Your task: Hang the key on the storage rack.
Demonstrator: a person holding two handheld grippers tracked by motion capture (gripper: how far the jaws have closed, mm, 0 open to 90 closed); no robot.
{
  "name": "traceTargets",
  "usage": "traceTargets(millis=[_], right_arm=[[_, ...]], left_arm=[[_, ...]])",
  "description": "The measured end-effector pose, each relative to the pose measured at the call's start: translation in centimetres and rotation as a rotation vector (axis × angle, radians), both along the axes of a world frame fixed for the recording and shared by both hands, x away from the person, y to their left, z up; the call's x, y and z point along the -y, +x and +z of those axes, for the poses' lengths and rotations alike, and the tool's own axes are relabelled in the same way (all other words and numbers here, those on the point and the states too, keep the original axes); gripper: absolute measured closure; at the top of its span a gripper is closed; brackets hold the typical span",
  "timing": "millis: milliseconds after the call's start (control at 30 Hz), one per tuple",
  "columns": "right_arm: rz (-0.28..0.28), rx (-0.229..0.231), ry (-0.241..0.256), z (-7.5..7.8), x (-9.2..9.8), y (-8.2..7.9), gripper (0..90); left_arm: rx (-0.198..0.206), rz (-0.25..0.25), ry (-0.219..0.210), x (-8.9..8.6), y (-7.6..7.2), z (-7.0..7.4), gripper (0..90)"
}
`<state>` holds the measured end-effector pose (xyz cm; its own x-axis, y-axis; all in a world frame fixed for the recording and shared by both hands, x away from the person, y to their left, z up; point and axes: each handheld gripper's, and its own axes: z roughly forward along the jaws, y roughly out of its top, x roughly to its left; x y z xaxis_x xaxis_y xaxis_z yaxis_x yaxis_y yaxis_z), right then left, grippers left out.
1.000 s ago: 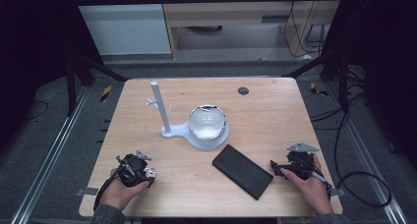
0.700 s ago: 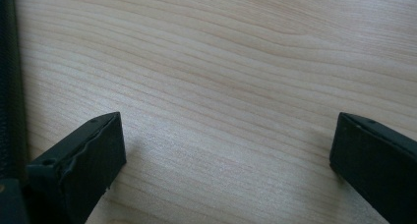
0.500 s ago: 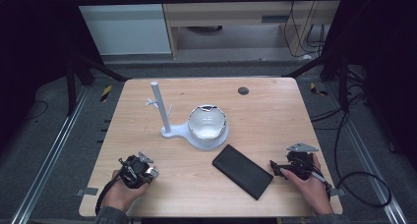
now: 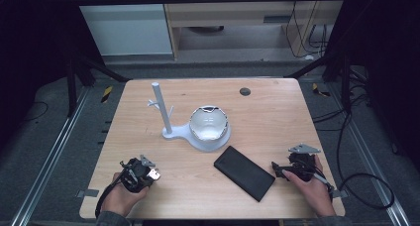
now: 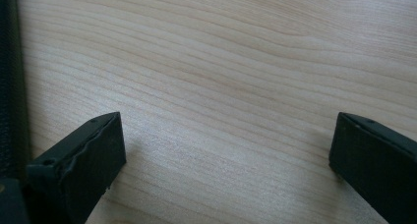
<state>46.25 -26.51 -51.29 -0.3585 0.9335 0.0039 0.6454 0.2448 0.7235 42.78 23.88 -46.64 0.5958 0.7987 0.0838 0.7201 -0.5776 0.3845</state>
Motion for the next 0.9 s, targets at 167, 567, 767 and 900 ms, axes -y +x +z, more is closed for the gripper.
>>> traceTargets(millis=[167, 567, 767, 900], right_arm=[[0.000, 0.002, -0.003, 0.0, 0.0, 0.0, 0.9], [0.003, 0.004, -0.005, 0.0, 0.0, 0.0, 0.8], [0.003, 0.004, -0.006, 0.0, 0.0, 0.0, 0.8], [0.005, 0.004, -0.005, 0.0, -0.1, 0.0, 0.9]], left_arm=[[0.003, -0.003, -0.011, -0.1, 0.0, 0.2, 84.2], [-0.012, -0.031, -0.001, -0.2, 0.0, 1.0, 84.4], [-0.002, -0.034, -0.022, -0.6, 0.0, 2.1, 84.5], [0.009, -0.038, -0.027, -0.9, 0.1, 3.2, 84.6]])
